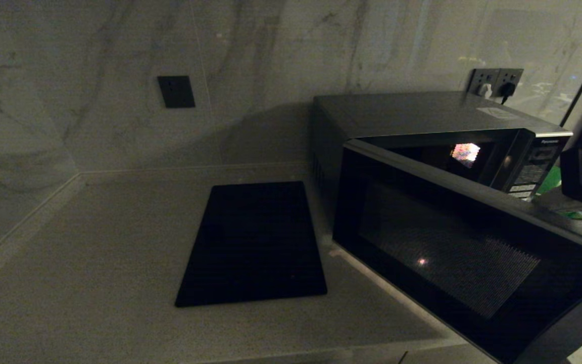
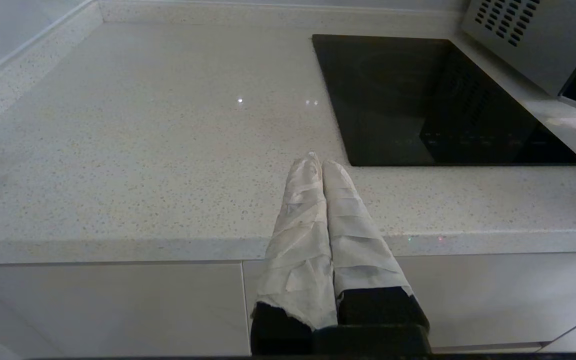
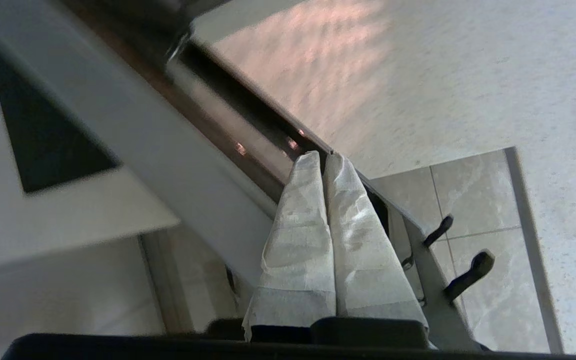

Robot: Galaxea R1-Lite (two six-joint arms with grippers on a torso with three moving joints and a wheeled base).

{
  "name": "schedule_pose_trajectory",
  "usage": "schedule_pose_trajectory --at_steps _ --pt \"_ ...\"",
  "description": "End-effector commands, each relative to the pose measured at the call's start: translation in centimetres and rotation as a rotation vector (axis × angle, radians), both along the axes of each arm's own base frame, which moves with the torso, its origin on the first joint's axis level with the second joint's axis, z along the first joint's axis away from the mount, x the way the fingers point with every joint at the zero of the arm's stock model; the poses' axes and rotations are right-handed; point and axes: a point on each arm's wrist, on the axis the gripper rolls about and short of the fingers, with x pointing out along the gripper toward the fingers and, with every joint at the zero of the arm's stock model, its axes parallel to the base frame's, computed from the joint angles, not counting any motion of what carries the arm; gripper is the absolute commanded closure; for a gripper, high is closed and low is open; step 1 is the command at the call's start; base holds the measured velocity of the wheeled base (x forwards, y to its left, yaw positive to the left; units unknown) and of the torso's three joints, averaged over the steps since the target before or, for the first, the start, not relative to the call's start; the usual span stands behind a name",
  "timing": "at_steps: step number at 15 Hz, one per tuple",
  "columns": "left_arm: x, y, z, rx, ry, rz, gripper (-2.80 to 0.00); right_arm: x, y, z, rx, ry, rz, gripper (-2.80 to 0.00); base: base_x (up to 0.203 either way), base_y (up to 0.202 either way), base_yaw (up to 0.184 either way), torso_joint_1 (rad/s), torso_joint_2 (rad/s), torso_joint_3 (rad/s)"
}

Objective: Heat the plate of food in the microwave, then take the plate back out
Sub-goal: Open the microwave oven

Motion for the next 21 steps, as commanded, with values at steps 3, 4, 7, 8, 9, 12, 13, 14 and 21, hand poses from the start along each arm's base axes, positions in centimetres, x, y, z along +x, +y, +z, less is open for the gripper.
schedule_pose_trajectory --at_steps 3,4,7,8,9,12,13,14,21 --pt "0.0 0.0 0.0 -0.001 0.001 0.0 0.0 -2.1 1.4 0.5 0.004 -0.005 0.089 0.0 0.0 0.0 0.0 0.0 0.0 0.0" --pt "0.0 0.0 0.0 -0.001 -0.001 0.0 0.0 -2.4 1.6 0.6 0.005 -0.01 0.106 0.0 0.0 0.0 0.0 0.0 0.0 0.0" --pt "0.0 0.0 0.0 -0.001 0.001 0.0 0.0 -2.9 2.5 0.7 0.007 -0.01 0.16 0.0 0.0 0.0 0.0 0.0 0.0 0.0" --pt "0.0 0.0 0.0 -0.001 0.001 0.0 0.0 -3.1 2.8 0.8 0.009 -0.013 0.18 0.0 0.0 0.0 0.0 0.0 0.0 0.0" --pt "0.0 0.0 0.0 -0.001 0.001 0.001 0.0 -3.3 3.0 0.9 0.012 -0.019 0.194 0.0 0.0 0.0 0.0 0.0 0.0 0.0" --pt "0.0 0.0 0.0 -0.001 0.001 0.0 0.0 -3.6 2.9 1.4 0.019 -0.041 0.192 0.0 0.0 0.0 0.0 0.0 0.0 0.0" --pt "0.0 0.0 0.0 -0.001 0.001 0.0 0.0 -3.8 2.8 1.7 0.031 -0.055 0.184 0.0 0.0 0.0 0.0 0.0 0.0 0.0" --pt "0.0 0.0 0.0 -0.001 0.001 0.0 0.0 -3.8 2.8 2.0 0.035 -0.069 0.178 0.0 0.0 0.0 0.0 0.0 0.0 0.0" --pt "0.0 0.0 0.0 -0.001 0.001 0.0 0.0 -2.1 -0.6 3.3 -0.194 -0.177 -0.272 0.0 0.0 0.0 0.0 0.0 0.0 0.0"
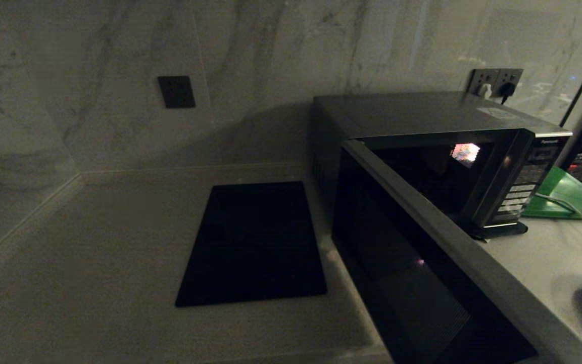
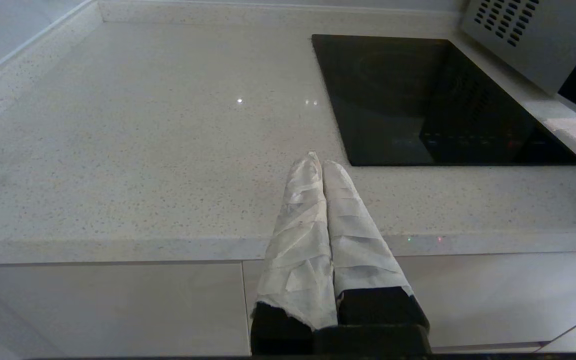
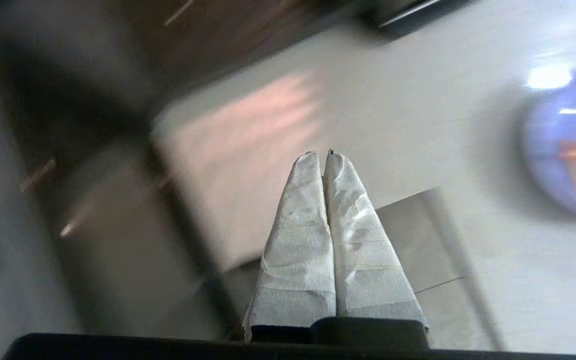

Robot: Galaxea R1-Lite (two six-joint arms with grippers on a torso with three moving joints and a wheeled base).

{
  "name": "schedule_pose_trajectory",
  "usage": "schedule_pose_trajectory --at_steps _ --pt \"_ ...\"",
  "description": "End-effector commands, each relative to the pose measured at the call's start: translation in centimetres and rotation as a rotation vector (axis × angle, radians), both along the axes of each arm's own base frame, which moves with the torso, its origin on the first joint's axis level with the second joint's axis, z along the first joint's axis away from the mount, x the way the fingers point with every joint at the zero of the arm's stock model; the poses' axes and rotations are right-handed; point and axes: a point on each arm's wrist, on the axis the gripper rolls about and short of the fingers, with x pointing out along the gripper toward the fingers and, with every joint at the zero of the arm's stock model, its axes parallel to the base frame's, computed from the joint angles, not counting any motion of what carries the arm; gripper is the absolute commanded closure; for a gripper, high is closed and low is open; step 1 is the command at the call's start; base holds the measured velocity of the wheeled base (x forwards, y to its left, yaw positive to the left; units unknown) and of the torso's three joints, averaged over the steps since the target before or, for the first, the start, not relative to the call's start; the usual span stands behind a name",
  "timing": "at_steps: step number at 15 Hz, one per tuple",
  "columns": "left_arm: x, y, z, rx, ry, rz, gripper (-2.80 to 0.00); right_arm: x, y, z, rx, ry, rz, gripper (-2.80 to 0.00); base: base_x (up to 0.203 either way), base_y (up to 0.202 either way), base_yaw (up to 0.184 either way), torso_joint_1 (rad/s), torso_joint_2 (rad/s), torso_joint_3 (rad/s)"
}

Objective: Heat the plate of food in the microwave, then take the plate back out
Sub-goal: Open the microwave oven, then put the plate in the microwave oven

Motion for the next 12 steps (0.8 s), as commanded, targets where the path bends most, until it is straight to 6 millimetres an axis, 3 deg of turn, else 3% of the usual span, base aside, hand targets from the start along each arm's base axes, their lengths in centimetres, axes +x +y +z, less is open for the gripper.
schedule_pose_trajectory --at_steps 1,5,10,12 --pt "0.0 0.0 0.0 -0.001 0.001 0.001 0.0 1.3 -1.4 -0.1 -0.058 0.002 -0.15 0.0 0.0 0.0 0.0 0.0 0.0 0.0" --pt "0.0 0.0 0.0 -0.001 0.001 0.001 0.0 2.9 -2.7 -2.7 -0.085 0.069 -0.235 0.0 0.0 0.0 0.0 0.0 0.0 0.0" --pt "0.0 0.0 0.0 -0.001 0.001 0.002 0.0 3.0 1.3 -3.4 -0.077 0.088 -0.005 0.0 0.0 0.0 0.0 0.0 0.0 0.0" --pt "0.0 0.0 0.0 -0.001 0.001 0.001 0.0 3.6 0.6 -3.6 -0.08 0.099 -0.047 0.0 0.0 0.0 0.0 0.0 0.0 0.0"
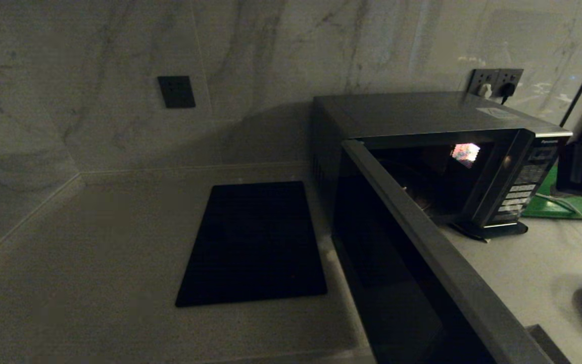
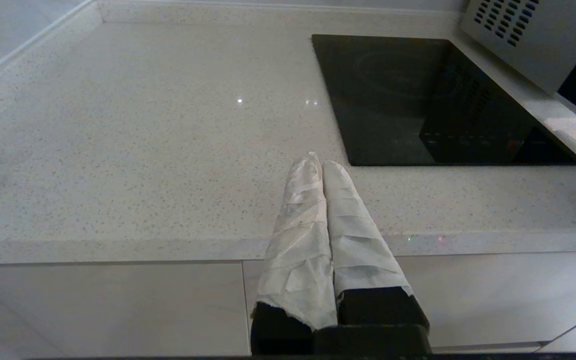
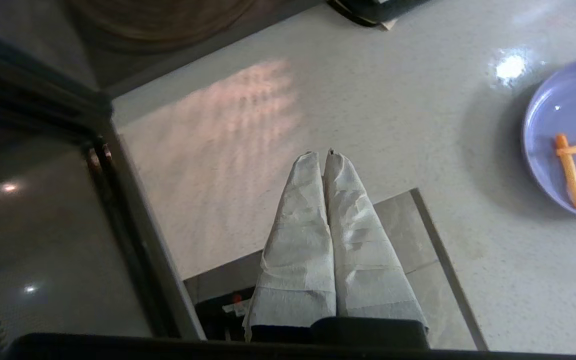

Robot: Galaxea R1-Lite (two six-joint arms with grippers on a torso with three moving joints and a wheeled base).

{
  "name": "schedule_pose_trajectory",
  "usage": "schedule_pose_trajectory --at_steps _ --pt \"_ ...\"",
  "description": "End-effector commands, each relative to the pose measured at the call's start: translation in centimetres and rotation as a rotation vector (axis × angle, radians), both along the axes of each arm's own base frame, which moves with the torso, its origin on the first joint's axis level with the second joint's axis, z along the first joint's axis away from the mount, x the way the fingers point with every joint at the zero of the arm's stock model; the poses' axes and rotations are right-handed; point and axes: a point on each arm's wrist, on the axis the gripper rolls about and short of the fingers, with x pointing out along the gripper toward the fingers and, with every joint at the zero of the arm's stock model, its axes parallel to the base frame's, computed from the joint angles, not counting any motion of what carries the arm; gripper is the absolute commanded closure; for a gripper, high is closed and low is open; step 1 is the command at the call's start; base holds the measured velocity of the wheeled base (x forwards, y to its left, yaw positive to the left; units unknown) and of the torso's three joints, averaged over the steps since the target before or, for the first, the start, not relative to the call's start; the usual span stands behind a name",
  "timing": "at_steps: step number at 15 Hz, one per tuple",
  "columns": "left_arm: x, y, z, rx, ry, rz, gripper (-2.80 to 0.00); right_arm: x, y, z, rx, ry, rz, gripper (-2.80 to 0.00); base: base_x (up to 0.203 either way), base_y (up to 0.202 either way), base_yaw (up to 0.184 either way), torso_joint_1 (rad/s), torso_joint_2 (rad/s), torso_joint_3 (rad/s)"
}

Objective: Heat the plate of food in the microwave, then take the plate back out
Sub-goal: Put the plate in the microwave oven

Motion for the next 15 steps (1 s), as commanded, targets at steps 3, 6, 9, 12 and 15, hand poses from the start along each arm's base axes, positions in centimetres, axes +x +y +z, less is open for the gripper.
schedule_pose_trajectory --at_steps 3,6,9,12,15 --pt "0.0 0.0 0.0 -0.001 0.001 0.001 0.0 0.9 -4.2 -0.3 -0.002 0.018 -0.206 0.0 0.0 0.0 0.0 0.0 0.0 0.0" --pt "0.0 0.0 0.0 -0.001 0.001 0.001 0.0 0.0 -10.0 -0.6 0.041 0.03 -0.446 0.0 0.0 0.0 0.0 0.0 0.0 0.0" --pt "0.0 0.0 0.0 -0.001 0.001 0.001 0.0 -1.4 -15.1 -1.3 0.181 0.044 -0.571 0.0 0.0 0.0 0.0 0.0 0.0 0.0" --pt "0.0 0.0 0.0 -0.001 0.001 0.001 0.0 -2.0 -18.9 -3.7 0.348 0.098 -0.622 0.0 0.0 0.0 0.0 0.0 0.0 0.0" --pt "0.0 0.0 0.0 -0.001 0.001 0.001 0.0 -2.4 -21.2 -5.8 0.402 0.128 -0.658 0.0 0.0 0.0 0.0 0.0 0.0 0.0"
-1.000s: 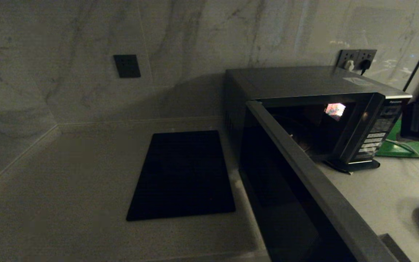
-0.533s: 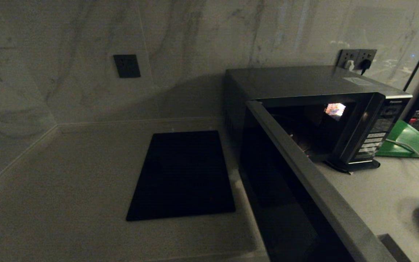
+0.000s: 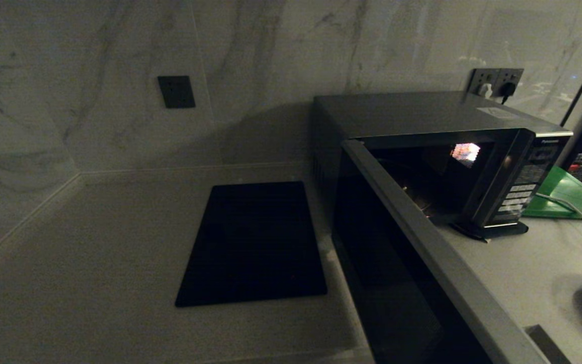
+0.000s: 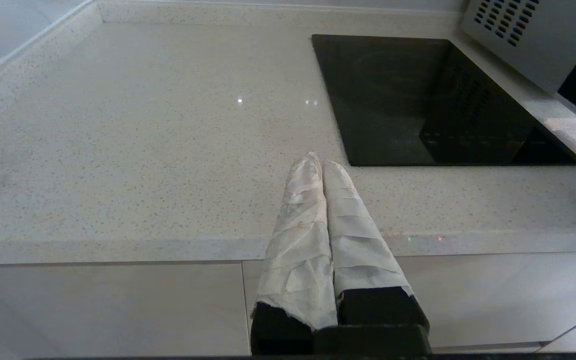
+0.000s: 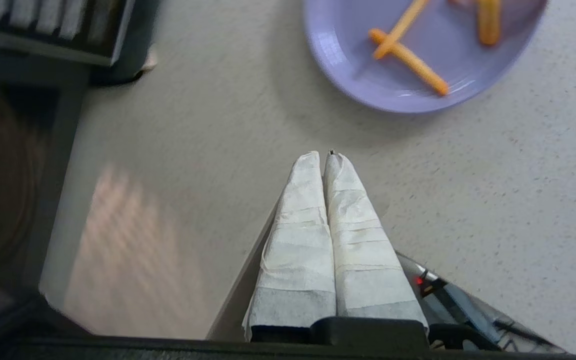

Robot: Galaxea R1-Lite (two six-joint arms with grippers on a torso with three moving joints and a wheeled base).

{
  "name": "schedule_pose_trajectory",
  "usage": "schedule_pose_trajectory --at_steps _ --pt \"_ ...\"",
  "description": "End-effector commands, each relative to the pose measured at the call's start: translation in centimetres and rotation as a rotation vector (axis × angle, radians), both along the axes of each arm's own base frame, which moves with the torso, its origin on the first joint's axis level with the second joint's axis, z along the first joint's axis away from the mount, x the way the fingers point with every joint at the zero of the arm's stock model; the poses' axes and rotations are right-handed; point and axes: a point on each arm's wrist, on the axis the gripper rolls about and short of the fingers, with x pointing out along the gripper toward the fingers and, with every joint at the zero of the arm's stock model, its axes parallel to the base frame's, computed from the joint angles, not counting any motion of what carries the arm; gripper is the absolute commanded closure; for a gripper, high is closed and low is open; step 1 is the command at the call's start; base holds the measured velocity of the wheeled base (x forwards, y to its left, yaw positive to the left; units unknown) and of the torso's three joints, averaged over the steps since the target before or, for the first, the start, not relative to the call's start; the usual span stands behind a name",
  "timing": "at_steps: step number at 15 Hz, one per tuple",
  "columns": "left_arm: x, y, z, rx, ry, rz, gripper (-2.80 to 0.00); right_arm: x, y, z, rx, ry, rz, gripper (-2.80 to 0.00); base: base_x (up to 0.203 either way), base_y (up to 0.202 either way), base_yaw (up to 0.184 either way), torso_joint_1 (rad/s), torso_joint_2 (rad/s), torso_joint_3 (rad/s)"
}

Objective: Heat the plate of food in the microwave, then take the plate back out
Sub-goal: Put the plate in the microwave oven

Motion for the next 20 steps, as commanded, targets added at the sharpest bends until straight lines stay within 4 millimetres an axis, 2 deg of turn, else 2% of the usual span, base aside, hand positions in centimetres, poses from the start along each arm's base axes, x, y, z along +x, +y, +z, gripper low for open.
schedule_pose_trajectory --at_steps 1,8,9,16,20 --pt "0.0 0.0 0.0 0.0 0.001 0.001 0.0 -0.2 -2.1 -1.6 0.071 0.015 -0.045 0.0 0.0 0.0 0.0 0.0 0.0 0.0" --pt "0.0 0.0 0.0 0.0 0.001 0.001 0.0 -0.6 -5.9 -4.1 0.174 0.039 -0.126 0.0 0.0 0.0 0.0 0.0 0.0 0.0" --pt "0.0 0.0 0.0 0.0 0.001 0.001 0.0 -0.5 -6.1 -4.3 0.179 0.043 -0.129 -2.8 0.0 0.0 0.0 0.0 0.0 0.0" --pt "0.0 0.0 0.0 0.0 0.001 0.001 0.0 -2.1 -8.1 -5.5 0.226 0.057 -0.226 -2.8 0.0 0.0 0.0 0.0 0.0 0.0" --pt "0.0 0.0 0.0 0.0 0.001 0.001 0.0 -3.5 -9.6 -7.6 0.291 0.145 -0.314 -2.8 0.0 0.0 0.0 0.0 0.0 0.0"
